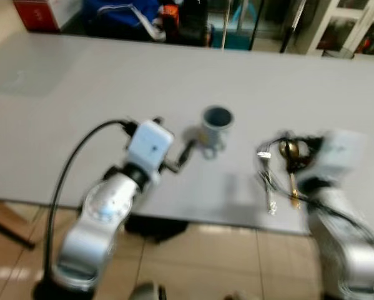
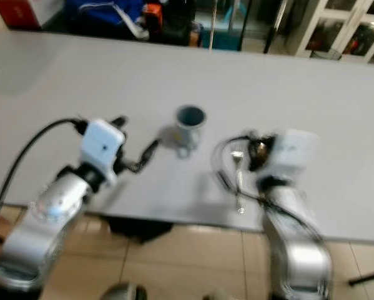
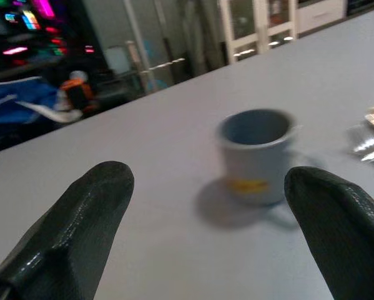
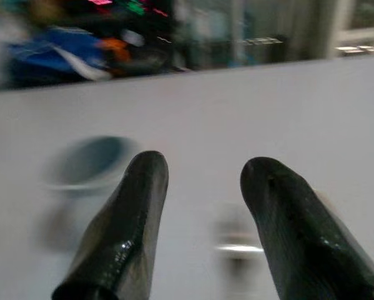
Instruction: Setting the table
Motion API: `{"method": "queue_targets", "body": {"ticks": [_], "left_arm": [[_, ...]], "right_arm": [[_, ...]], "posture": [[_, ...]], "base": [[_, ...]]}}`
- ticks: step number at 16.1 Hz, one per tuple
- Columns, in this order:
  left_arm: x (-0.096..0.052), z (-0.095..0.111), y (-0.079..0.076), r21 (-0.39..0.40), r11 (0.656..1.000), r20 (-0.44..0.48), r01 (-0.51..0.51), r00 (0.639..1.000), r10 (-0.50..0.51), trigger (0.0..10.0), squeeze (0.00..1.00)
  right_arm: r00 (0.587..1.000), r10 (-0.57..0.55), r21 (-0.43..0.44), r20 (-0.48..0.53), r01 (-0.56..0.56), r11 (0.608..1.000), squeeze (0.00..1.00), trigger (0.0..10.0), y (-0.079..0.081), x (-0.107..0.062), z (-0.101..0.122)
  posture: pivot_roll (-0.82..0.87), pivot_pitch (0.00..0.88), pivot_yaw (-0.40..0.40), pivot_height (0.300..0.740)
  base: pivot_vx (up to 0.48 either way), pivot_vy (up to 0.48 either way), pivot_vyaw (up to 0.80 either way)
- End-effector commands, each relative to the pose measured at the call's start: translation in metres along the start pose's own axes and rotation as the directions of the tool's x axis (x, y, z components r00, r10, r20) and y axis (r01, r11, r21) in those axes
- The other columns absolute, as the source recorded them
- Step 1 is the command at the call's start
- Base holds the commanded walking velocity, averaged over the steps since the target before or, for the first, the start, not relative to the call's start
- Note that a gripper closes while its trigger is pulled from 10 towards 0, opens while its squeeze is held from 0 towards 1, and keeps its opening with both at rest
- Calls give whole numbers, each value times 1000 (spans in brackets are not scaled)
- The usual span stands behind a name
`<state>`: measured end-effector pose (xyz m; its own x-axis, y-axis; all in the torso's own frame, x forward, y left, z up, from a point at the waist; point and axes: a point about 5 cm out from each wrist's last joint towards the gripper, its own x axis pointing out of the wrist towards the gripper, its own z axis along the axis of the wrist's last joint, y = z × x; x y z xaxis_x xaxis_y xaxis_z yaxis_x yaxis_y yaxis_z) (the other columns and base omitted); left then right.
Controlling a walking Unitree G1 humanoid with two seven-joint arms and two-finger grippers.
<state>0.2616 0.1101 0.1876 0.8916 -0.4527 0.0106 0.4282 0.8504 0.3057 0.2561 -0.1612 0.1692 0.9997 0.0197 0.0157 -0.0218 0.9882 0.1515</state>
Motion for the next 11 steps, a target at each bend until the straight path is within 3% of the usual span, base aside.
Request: {"method": "queue_targets", "body": {"ticks": [1, 3, 5, 7, 11], "left_arm": [[2, 6, -4, -2, 1000, 30, 4, 1000, -4, 10000, 0], [2, 2, -3, -29, 999, 2, -19, 1000, 19, 10000, 0], [4, 0, -2, -16, 999, 7, -39, 999, 39, 10000, 0], [7, -1, -2, -63, 996, -2, -64, 998, 64, 10000, 0], [8, -2, 0, -51, 994, -6, -93, 996, 93, 10000, 0]], "right_arm": [[1000, 6, -41, 13, -6, 999, 0, 10000, -3, -1, -2], [996, 77, -90, 43, -73, 993, 0, 10000, 7, -1, -2], [996, 78, -84, 40, -74, 994, 0, 10000, 7, 2, -3], [994, 111, -96, 12, -109, 989, 0, 10000, 10, 6, -7], [990, 133, -130, -56, -139, 982, 0, 10000, 10, 9, -18]], "posture": [[26, 38, -30, 740], [23, 40, -25, 740], [21, 42, -23, 740], [24, 42, -28, 740], [25, 43, -38, 740]], "base": [[0, 480, 0], [0, 480, 0], [0, 480, 0], [0, 480, 0], [0, 480, 0]]}}
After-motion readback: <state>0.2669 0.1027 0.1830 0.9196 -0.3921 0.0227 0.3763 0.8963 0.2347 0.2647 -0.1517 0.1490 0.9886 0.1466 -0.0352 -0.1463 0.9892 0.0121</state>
